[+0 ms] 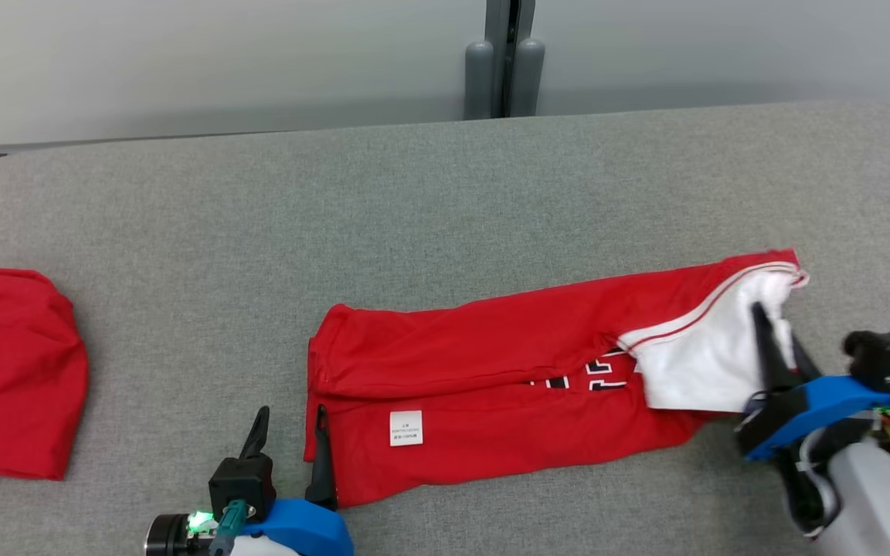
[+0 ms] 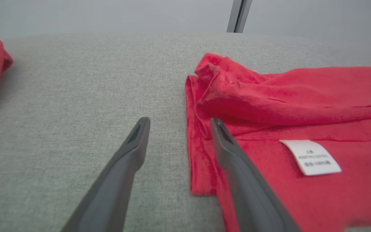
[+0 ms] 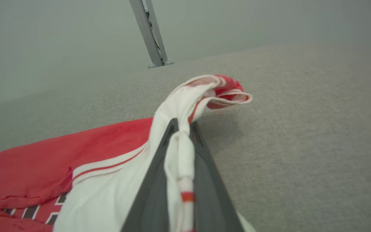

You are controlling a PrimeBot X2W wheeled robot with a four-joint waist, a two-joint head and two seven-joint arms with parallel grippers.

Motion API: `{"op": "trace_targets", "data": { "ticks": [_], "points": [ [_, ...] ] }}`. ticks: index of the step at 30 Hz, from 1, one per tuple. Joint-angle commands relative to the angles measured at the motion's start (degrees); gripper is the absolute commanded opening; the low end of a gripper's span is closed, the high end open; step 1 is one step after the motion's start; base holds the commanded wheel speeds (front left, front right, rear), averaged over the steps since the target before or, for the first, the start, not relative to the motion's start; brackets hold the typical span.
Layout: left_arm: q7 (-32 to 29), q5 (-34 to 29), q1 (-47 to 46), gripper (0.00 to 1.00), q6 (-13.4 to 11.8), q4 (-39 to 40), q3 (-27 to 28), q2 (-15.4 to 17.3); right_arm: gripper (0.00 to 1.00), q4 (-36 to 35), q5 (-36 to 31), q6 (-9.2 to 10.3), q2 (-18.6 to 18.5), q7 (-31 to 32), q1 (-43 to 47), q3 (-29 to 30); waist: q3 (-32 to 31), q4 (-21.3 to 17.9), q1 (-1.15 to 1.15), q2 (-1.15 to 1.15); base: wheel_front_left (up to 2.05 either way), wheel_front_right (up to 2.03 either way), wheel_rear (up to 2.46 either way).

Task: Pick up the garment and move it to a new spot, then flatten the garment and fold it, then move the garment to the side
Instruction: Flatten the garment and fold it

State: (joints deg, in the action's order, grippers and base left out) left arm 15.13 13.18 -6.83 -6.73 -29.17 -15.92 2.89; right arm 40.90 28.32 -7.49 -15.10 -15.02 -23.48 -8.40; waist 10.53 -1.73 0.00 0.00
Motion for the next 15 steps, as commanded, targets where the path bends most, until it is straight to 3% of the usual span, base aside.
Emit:
{"op": "trace_targets", "data": {
  "ticks": [1,8,15],
  "points": [
    [0.01,0.43,0.2,1.0,0.12,0.02,-0.29,0.03,0.0,-1.68,0.43,0.0,0.72,-0.15,0.65,-0.95,-0.29,-0.07,0.0,0.0,0.0,0.0,0.0],
    [0.01,1.49,-0.3,1.0,0.54,-0.37,-2.74,0.03,0.0,-11.73,4.63,0.0,3.61,-0.17,2.52,-11.15,-0.56,3.47,0.0,0.0,0.0,0.0,0.0],
    [0.01,2.42,0.47,1.0,0.27,-0.42,-4.99,0.02,0.0,-13.12,8.81,0.0,4.02,-0.17,0.67,-20.96,-0.54,10.5,0.0,0.0,0.0,0.0,0.0]
  ]
}}
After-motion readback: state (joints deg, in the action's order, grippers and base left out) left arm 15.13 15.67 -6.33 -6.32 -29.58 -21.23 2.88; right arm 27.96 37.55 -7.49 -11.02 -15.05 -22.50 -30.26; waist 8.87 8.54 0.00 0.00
